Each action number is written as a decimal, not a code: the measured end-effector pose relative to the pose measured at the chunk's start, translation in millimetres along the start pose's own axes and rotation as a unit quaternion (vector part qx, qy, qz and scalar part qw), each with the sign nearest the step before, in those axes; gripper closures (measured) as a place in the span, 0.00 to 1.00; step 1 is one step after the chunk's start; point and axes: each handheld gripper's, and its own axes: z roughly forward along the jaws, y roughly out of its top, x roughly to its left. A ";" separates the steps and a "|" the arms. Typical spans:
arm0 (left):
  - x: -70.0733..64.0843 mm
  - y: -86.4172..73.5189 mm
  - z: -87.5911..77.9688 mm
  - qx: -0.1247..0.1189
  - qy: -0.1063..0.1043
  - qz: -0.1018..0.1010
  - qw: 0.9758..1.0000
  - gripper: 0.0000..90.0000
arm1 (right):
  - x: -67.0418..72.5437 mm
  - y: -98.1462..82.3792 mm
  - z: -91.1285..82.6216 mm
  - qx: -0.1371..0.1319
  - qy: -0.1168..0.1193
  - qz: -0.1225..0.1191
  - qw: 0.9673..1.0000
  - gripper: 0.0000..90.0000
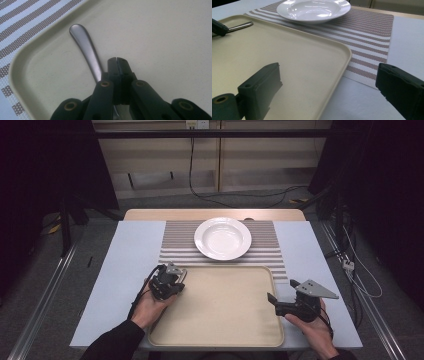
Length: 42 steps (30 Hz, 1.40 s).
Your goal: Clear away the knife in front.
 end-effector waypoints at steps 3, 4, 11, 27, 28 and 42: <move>1.9 -1.6 -1.2 0.001 0.001 -0.006 1.000 1.00 | 0.5 0.1 0.6 0.001 0.001 0.000 1.000 0.07; 3.2 -1.9 -1.9 0.003 0.004 -0.005 1.000 1.00 | 0.6 0.1 0.4 0.001 0.001 0.000 1.000 0.07; 8.3 -4.0 -4.9 0.009 0.006 -0.014 1.000 1.00 | 0.2 -0.2 -0.2 0.000 0.001 0.000 1.000 0.07; 23.4 -11.2 -12.4 0.023 0.010 -0.037 0.999 1.00 | 0.0 -0.2 0.0 0.002 -0.001 0.001 1.000 0.07; 24.5 -11.9 -13.0 0.023 0.007 -0.039 0.999 1.00 | 0.0 -0.2 0.1 0.002 -0.001 0.001 1.000 0.07; 25.3 -16.8 -17.5 0.010 0.009 -0.042 0.999 1.00 | -0.6 -0.2 0.6 0.002 -0.002 0.004 1.000 0.07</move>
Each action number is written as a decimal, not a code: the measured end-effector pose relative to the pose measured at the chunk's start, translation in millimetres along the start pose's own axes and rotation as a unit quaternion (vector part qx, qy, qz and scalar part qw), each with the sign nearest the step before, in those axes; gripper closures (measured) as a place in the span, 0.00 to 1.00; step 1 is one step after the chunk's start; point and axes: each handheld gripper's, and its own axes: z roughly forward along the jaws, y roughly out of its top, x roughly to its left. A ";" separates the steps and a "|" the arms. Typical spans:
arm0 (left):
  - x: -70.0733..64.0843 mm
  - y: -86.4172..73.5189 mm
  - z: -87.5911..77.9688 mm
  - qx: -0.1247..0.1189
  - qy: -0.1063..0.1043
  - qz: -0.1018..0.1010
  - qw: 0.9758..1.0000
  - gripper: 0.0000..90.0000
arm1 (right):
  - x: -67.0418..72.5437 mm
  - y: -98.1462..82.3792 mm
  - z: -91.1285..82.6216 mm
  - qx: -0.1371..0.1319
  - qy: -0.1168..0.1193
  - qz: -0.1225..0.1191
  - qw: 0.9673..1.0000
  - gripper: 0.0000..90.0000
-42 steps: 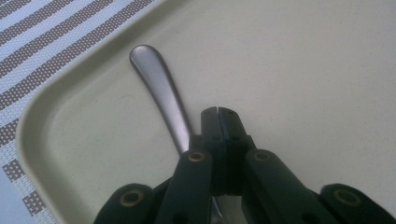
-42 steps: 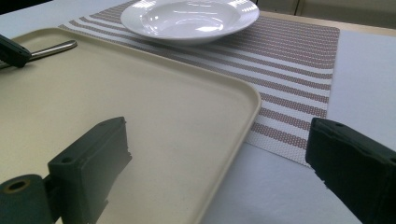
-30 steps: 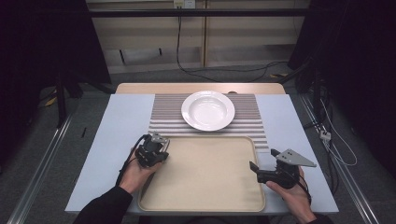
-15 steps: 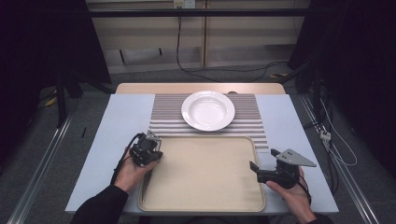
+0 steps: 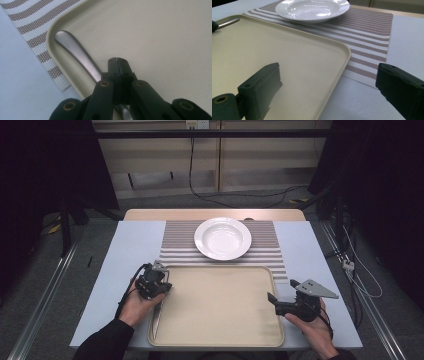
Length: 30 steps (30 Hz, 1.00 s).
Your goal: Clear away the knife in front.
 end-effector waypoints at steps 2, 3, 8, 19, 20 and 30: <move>0.3 0.5 -2.9 -0.013 0.001 -0.001 1.000 0.95 | 0.2 0.1 -0.3 -0.001 0.001 0.000 1.000 0.07; -0.1 0.7 -4.4 -0.021 -0.002 -0.003 1.000 0.91 | 0.1 0.1 -0.4 -0.001 0.001 0.001 1.000 0.07; -2.8 2.7 -12.0 -0.063 0.003 -0.001 0.998 0.62 | 0.4 0.1 -0.2 -0.001 0.001 0.000 1.000 0.07; -7.9 -2.6 -34.0 -0.125 0.010 -0.029 0.992 0.08 | 0.6 0.3 0.0 0.000 0.000 0.000 1.000 0.07; -8.0 -4.0 -36.7 -0.134 0.001 -0.034 0.990 0.07 | 0.5 0.3 0.2 -0.001 0.000 -0.001 1.000 0.07; -8.6 -26.3 -49.3 -0.153 0.031 -0.027 0.987 0.07 | 0.3 0.3 0.2 -0.001 0.001 0.000 1.000 0.07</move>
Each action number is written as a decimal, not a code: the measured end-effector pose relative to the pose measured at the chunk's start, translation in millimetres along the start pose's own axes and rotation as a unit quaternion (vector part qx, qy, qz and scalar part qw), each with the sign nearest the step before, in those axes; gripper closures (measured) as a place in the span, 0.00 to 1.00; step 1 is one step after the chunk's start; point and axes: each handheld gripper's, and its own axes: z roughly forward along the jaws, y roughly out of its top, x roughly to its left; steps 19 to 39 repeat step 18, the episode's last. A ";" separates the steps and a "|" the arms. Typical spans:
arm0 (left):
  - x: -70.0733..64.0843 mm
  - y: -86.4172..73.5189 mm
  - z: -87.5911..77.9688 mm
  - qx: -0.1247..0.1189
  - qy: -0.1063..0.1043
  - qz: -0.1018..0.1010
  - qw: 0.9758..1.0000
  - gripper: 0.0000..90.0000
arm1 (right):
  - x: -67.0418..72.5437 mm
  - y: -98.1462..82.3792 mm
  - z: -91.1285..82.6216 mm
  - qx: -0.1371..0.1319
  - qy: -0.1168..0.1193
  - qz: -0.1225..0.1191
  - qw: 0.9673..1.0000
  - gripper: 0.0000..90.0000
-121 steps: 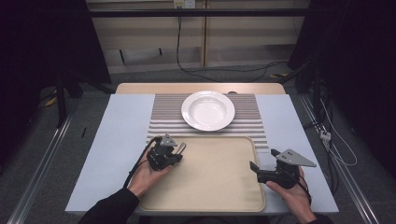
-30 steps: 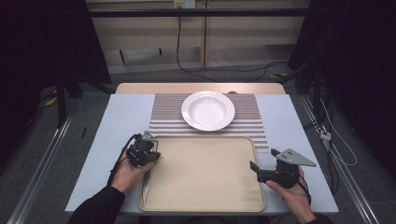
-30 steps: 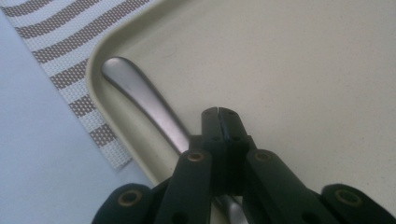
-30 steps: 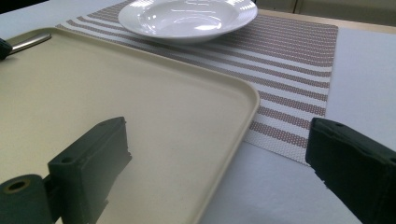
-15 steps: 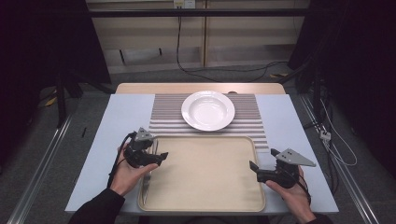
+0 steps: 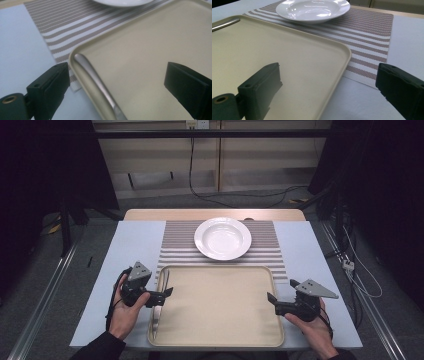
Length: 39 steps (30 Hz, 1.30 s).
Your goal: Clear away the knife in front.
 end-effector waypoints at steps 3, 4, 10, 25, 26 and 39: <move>0.7 -6.2 -6.0 -0.003 0.006 -0.006 1.000 0.07 | -0.2 -0.2 0.2 0.000 0.000 0.000 1.000 0.07; 1.2 -8.3 -7.7 -0.002 0.008 -0.005 1.000 0.07 | -0.4 -0.2 0.2 0.001 -0.001 0.000 1.000 0.07; -2.4 -22.7 -11.4 -0.007 0.030 -0.012 0.999 0.07 | -0.7 -0.6 0.4 0.003 -0.002 0.001 1.000 0.07; -1.4 -30.5 -9.2 -0.008 0.019 -0.035 0.999 0.08 | -1.2 -0.5 -0.5 0.002 -0.004 0.001 1.000 0.07; -1.4 -30.5 -9.2 -0.008 0.019 -0.035 0.999 0.08 | -1.2 -0.5 -0.5 0.002 -0.004 0.001 1.000 0.07; -1.4 -30.5 -9.2 -0.008 0.019 -0.035 0.999 0.08 | -1.2 -0.5 -0.5 0.002 -0.004 0.001 1.000 0.07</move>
